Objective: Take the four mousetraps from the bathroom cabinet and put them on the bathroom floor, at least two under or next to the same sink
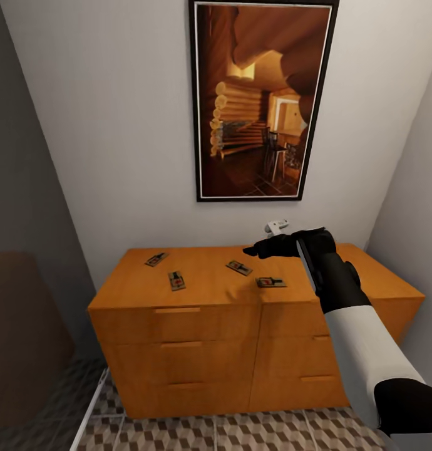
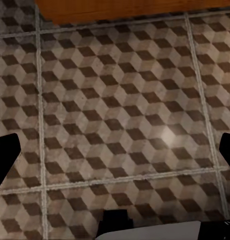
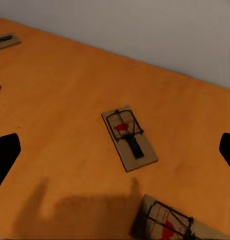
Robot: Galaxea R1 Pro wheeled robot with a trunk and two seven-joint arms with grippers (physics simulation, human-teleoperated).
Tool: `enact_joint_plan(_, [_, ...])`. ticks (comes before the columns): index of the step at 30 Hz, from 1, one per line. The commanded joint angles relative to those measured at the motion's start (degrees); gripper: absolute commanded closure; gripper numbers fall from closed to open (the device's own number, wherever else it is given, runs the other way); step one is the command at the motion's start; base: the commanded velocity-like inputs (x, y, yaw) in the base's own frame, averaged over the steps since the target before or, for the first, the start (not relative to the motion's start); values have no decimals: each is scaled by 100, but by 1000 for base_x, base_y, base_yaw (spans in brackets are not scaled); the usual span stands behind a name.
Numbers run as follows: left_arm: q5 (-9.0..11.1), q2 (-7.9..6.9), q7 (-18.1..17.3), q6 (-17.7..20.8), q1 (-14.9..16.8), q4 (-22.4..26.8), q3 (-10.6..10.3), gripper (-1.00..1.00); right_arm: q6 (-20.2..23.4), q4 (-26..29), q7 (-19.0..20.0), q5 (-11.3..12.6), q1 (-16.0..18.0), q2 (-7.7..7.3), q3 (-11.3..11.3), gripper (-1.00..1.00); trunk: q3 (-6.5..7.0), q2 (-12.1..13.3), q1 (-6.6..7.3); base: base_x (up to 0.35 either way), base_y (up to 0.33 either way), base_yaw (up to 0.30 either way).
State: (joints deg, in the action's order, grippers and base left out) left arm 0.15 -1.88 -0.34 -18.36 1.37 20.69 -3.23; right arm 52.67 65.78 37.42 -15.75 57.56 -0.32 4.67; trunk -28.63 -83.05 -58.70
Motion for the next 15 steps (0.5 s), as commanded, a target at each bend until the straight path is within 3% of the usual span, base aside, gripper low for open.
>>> enact_joint_plan(1, [2, -5, 8, -19, 4, -3, -30, -100, 6, 5, 48, -60, 4, -3, 8, -100, -6, -3, -3, 291, 95, 0])
enact_joint_plan(6, [2, -5, 8, -19, 4, -4, -34, -100, 0, 3, 47, -60, -7, -3, 8, -100, -6, -3, -3, 222, 69, 0])
enact_joint_plan(15, [5, -5, 7, -20, 4, -7, -47, -100, -2, -54, 53, -60, -23, -10, 8, -100, -12, -3, -3, 50, 14, 0])
